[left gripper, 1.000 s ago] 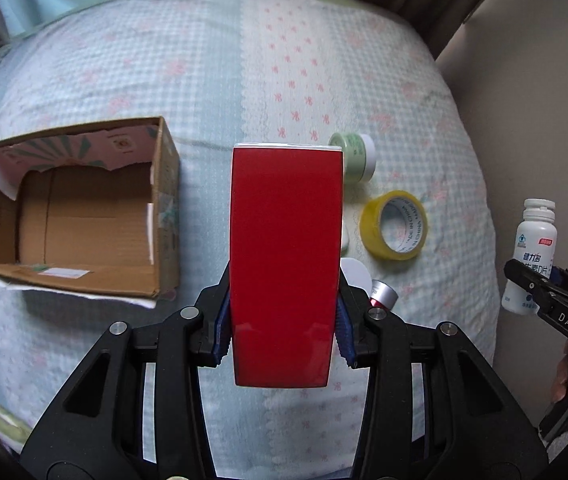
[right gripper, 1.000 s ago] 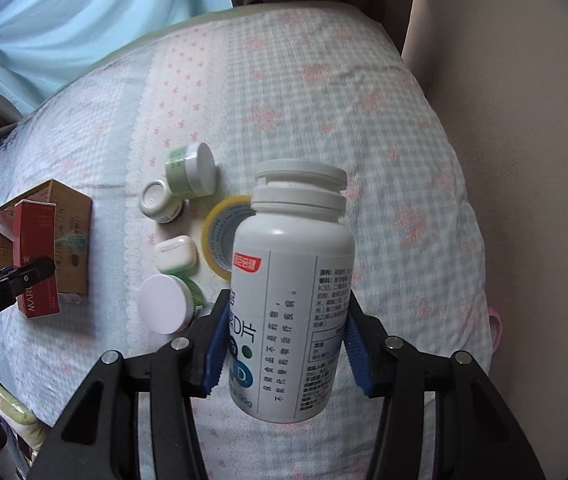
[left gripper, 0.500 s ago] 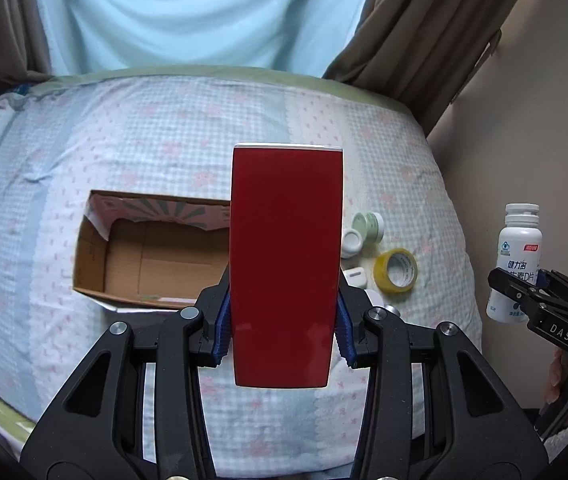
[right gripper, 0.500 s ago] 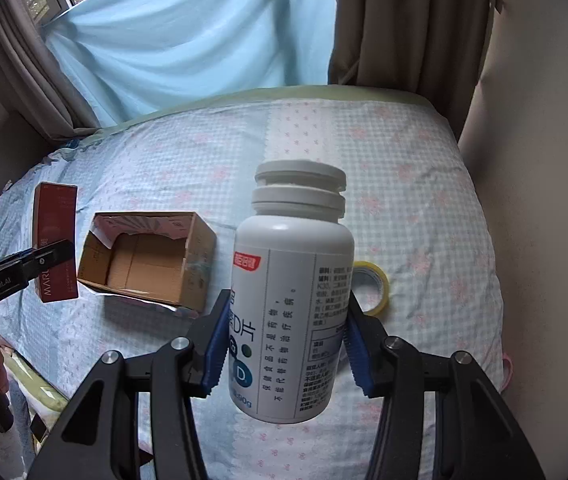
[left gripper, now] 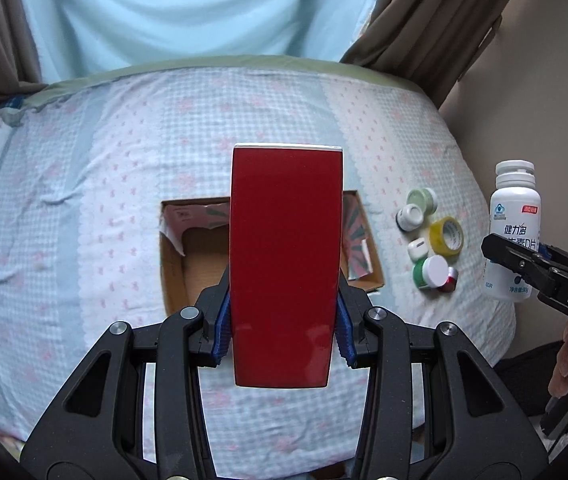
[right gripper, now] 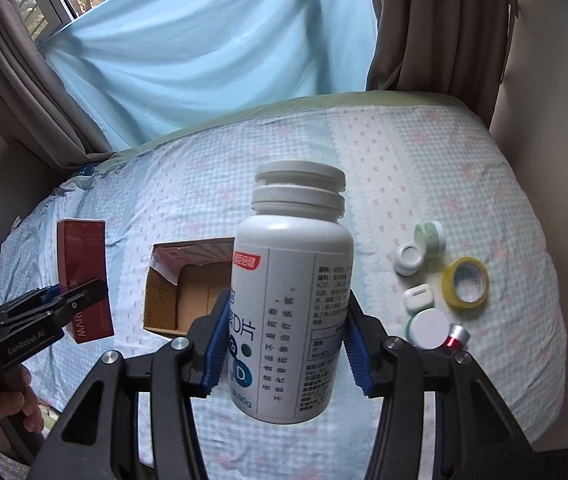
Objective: Organize rigid objects
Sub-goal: 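Carry the red box and pill bottle into the cardboard box and release both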
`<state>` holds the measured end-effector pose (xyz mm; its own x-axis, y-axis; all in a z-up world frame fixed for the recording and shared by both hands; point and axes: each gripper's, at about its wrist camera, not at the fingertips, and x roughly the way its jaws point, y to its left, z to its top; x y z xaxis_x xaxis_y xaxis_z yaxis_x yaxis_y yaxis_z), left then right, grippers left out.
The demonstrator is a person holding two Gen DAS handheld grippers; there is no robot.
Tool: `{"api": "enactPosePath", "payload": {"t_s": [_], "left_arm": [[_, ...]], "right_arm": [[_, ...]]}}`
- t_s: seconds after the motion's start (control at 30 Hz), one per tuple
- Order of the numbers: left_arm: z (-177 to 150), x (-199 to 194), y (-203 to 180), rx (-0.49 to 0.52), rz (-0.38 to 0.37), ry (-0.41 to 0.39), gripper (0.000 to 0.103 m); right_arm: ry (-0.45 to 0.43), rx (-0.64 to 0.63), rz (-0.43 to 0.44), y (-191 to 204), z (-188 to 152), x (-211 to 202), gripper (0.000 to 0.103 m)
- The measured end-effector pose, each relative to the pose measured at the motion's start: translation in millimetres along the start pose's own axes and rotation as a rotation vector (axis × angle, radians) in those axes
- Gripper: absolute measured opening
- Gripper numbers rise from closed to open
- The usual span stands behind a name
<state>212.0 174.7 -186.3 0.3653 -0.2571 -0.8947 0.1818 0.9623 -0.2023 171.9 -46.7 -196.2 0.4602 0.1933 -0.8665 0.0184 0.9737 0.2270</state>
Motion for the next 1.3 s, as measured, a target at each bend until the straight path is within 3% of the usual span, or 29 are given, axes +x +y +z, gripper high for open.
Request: {"api": "enactPosePath", "payload": {"t_s": [0.3,0.8,0.97,1.23,1.27,1.3], "left_arm": [[-1.2,93.4,65.3,0.049,-0.011,0.207,0.038],[4.6,245.1,69.6,0.132,-0.001,0.436,0.038],[-1.4,267.2,65.0,0.191,0.010,0.470,0.038],[-0.8,271.5,46.8,0.301,0.050,0.464,0.038],[-0.7,271.2,44.5,0.309,0.053,0.464,0.039],[-0.6,269.0,42.6,0.313,0.049,0.460,0.049]], "right_arm": [[0.139,0.036,0.047,60.1,0.9,94.1,0.047],[0.437,0.153,0.012,34.0,-2.0,274.3,0.047],[0.493,0.152,-0.009,22.1,-7.7,298.0,0.047],[0.500,0.163,0.017,9.1,2.0,302.6,0.048],[0.500,0.162,0.017,8.3,4.2,303.5,0.048],[0.492,0.158,0.014,7.9,6.1,302.8,0.049]]}}
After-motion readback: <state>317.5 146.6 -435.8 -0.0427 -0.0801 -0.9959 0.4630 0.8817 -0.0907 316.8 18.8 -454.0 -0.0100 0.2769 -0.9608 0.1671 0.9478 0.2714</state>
